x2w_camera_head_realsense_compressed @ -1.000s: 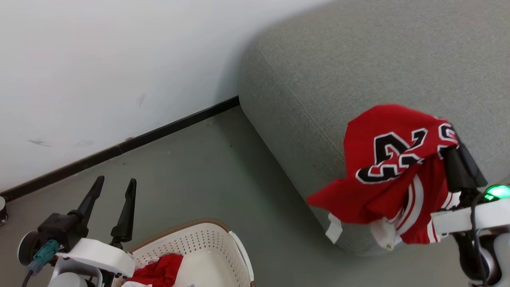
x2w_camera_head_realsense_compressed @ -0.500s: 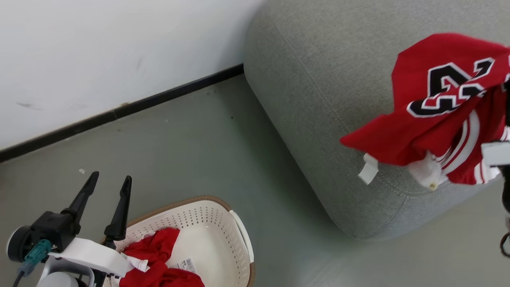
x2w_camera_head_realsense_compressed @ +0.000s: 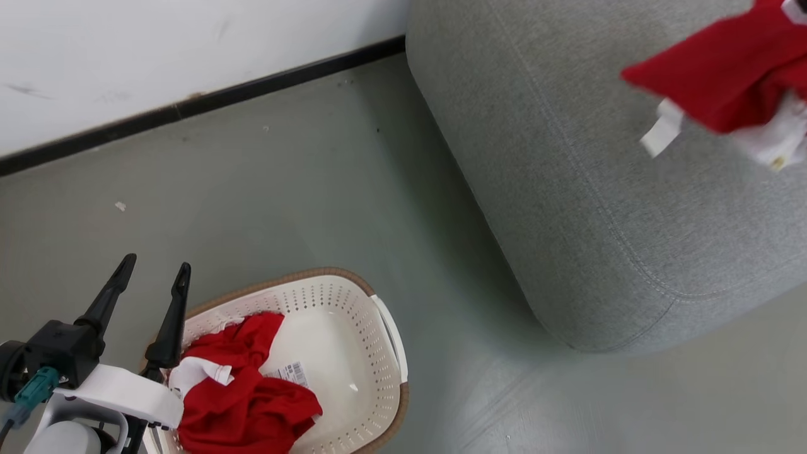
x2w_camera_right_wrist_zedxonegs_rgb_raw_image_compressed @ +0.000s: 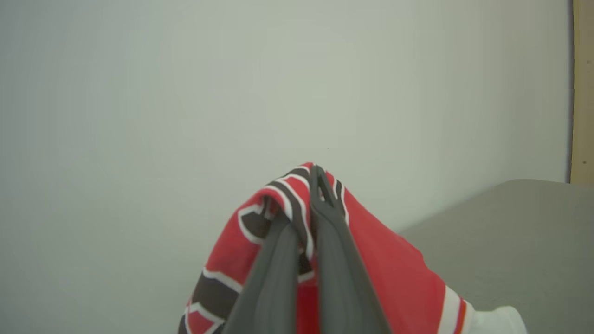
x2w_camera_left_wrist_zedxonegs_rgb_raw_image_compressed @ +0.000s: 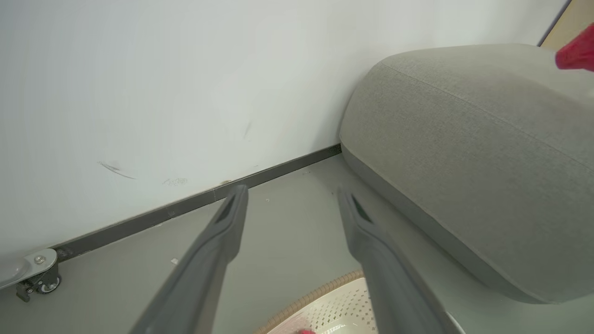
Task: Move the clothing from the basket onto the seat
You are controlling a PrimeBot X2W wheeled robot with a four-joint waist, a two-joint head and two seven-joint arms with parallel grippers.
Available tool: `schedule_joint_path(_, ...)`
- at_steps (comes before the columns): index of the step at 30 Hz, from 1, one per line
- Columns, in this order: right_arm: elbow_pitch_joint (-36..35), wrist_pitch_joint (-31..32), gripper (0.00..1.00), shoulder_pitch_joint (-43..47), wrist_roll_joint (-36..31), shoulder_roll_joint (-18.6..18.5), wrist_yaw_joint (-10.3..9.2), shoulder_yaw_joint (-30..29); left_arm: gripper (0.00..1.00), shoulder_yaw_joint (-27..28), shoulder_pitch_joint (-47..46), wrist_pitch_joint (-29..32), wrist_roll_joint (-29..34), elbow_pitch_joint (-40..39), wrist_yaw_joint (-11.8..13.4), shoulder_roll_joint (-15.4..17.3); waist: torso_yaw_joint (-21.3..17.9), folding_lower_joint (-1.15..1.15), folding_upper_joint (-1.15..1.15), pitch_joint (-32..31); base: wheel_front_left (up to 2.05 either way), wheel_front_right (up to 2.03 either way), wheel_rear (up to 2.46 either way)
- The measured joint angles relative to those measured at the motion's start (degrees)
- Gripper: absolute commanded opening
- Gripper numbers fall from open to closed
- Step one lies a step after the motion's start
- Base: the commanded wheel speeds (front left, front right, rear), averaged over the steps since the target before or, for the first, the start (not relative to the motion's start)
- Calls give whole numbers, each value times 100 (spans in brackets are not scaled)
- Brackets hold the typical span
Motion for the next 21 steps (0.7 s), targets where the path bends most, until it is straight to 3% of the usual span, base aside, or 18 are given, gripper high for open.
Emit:
schedule_joint_path(5, 454, 153, 0, -402, -69, -132, 0, -126, 100, 0, -14, 60, 52, -183, 0, 81, 47, 0, 0, 297, 0, 0, 0)
schedule_joint_path(12, 1560, 402, 0, -322, -175, 246, 0, -269, 100, 30, -120, 208, 64, -380, 0, 194, 98, 0, 0, 706, 0, 0, 0)
schedule_joint_path(21, 2414, 813, 0, -333, -256, 648, 0, -461, 100, 105, -403, 332, 110, -569, -1, 352, 136, 0, 0, 1156, 0, 0, 0)
